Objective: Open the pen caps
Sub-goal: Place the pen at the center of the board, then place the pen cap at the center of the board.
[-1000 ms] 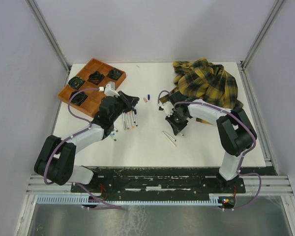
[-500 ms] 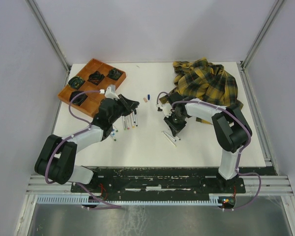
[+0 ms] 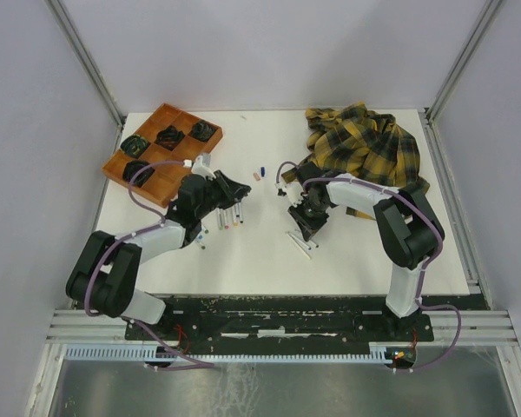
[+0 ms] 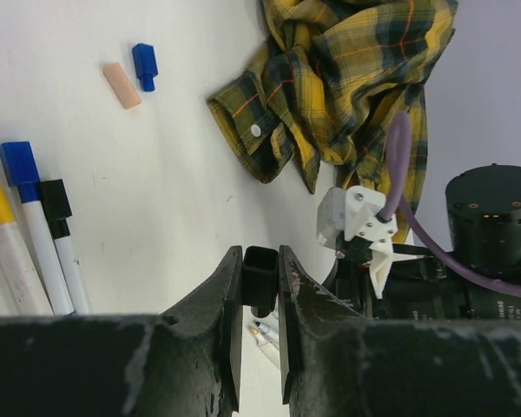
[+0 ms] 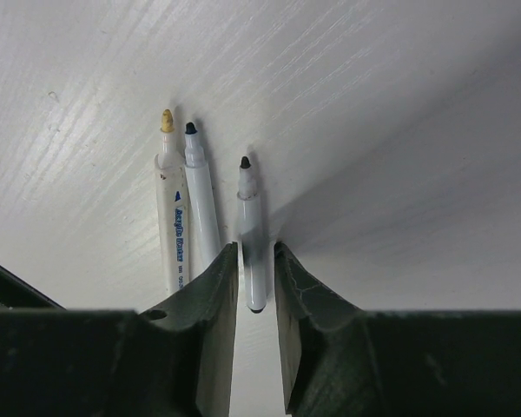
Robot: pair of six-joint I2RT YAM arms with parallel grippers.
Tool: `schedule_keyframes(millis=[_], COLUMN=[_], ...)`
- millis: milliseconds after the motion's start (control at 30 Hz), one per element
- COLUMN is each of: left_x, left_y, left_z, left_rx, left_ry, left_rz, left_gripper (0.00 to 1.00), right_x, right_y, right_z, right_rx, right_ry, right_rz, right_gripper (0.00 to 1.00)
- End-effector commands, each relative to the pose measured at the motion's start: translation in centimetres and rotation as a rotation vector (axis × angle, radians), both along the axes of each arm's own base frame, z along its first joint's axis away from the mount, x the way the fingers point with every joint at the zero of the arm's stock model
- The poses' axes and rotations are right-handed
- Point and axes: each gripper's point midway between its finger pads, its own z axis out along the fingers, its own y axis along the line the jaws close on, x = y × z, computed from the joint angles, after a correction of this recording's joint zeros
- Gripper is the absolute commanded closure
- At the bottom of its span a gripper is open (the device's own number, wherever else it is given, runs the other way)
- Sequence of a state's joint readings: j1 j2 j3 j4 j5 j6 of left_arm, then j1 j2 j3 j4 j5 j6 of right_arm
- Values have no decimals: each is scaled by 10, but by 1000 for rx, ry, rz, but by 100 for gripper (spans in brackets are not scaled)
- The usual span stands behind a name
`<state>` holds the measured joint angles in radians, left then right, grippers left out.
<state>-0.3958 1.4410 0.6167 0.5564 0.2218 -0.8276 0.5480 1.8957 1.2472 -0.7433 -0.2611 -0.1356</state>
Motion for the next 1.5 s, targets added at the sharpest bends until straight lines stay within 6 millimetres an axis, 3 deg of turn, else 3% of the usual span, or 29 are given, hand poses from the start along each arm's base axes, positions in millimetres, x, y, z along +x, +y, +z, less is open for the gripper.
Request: schedule_keyframes(millis=[0,300,500,800,1067,1100,1467], left_x=[6,26,56,106,141,143,162], left_y=[-18,-43,-46,-48,-54,-54,-69], left_z=[14,-11,-35,-48,-56,-70,-85], left_rx=[-40,99,352,636,837,864,872], left_ry=[-34,34,149,259,275,289,273], left_rz=[-44,-32,55,168,230,231,201], left_gripper=[97,97,97,97,97,97,93], right_x=[13,23,31,42,42,41,42], right_y=[10,6,-15,-46,-47,-47,-47], right_z=[21,60,100,143,149,149,151], right_rx=[38,78,125,203,223,224,229], right_ry=[-60,-166,-249,-352,-365,-365,-370], right_rz=[-7,10,-2,-99,-105,-105,-107], right_gripper=[69,65,63,58,58,58,58])
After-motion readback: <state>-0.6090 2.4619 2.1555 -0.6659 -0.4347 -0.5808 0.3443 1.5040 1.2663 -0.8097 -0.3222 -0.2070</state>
